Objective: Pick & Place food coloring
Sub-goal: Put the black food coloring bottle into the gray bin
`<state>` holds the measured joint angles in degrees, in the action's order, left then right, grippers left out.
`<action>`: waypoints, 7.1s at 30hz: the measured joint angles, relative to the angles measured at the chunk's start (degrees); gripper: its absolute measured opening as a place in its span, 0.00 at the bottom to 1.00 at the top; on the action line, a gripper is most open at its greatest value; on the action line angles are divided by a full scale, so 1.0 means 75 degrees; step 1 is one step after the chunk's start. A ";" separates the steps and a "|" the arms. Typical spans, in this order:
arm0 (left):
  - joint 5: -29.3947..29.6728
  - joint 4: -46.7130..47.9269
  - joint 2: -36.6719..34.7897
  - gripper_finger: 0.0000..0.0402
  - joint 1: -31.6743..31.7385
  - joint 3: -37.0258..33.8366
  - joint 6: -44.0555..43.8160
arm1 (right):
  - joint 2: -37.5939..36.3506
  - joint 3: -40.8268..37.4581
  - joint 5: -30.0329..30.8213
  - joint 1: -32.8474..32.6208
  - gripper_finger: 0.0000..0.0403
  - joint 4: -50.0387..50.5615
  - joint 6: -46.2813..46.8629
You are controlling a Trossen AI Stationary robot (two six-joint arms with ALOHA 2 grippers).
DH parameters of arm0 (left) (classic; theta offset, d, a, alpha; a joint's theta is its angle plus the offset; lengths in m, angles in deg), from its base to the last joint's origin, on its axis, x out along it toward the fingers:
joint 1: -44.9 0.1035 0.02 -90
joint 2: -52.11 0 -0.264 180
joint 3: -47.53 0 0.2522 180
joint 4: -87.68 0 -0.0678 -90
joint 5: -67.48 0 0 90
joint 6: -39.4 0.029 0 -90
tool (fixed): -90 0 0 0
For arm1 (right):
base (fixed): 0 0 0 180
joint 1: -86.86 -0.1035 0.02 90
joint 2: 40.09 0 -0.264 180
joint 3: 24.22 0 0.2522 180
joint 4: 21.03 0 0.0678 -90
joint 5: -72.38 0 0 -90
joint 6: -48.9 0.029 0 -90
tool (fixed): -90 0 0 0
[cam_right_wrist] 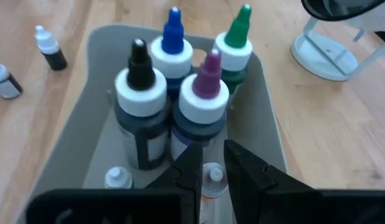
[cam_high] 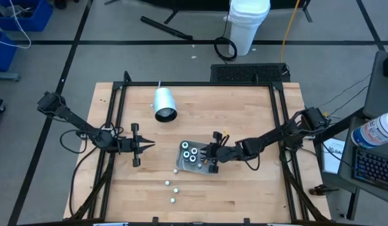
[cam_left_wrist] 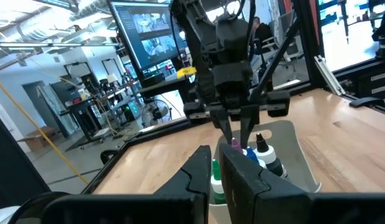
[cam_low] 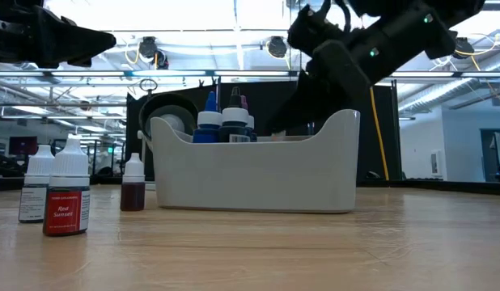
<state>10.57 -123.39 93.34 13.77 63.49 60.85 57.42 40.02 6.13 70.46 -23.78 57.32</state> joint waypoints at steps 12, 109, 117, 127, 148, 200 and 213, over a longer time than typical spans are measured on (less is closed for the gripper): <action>0.0000 -0.0001 0.0000 0.10 0.0000 0.0000 0.0108 | 0.0422 0.0000 -0.0411 0.0316 0.08 -0.0374 -0.0023; -0.0103 0.4439 0.1107 0.10 -0.0509 0.2737 -0.2943 | -0.7203 -0.5281 -0.0207 -0.1277 0.00 -0.2774 -0.2874; -0.0670 0.8411 0.3712 0.10 -0.0959 0.6346 -0.4394 | -0.7203 -0.5278 -0.0207 -0.1277 0.00 -0.3137 -0.3016; -0.2654 1.0699 0.6943 0.10 -0.1323 0.8498 -0.6904 | -0.7201 -0.5278 -0.0207 -0.1277 0.00 -0.3140 -0.3001; -0.3623 1.1779 0.7930 0.49 -0.0356 0.9541 -0.6297 | -0.7199 -0.5275 -0.0198 -0.1277 0.00 -0.3134 -0.3013; -0.4008 1.0361 0.7976 0.58 -0.0052 0.8349 -0.6174 | -0.7198 -0.5272 -0.0184 -0.1277 0.00 -0.3142 -0.3003; -0.4208 1.0348 0.8525 0.58 -0.0152 0.8364 -0.6272 | -0.7198 -0.5272 -0.0184 -0.1275 0.00 -0.3203 -0.3005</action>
<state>-21.00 -45.78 157.28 12.63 126.22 13.82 3.43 0.48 4.75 60.90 -47.80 34.78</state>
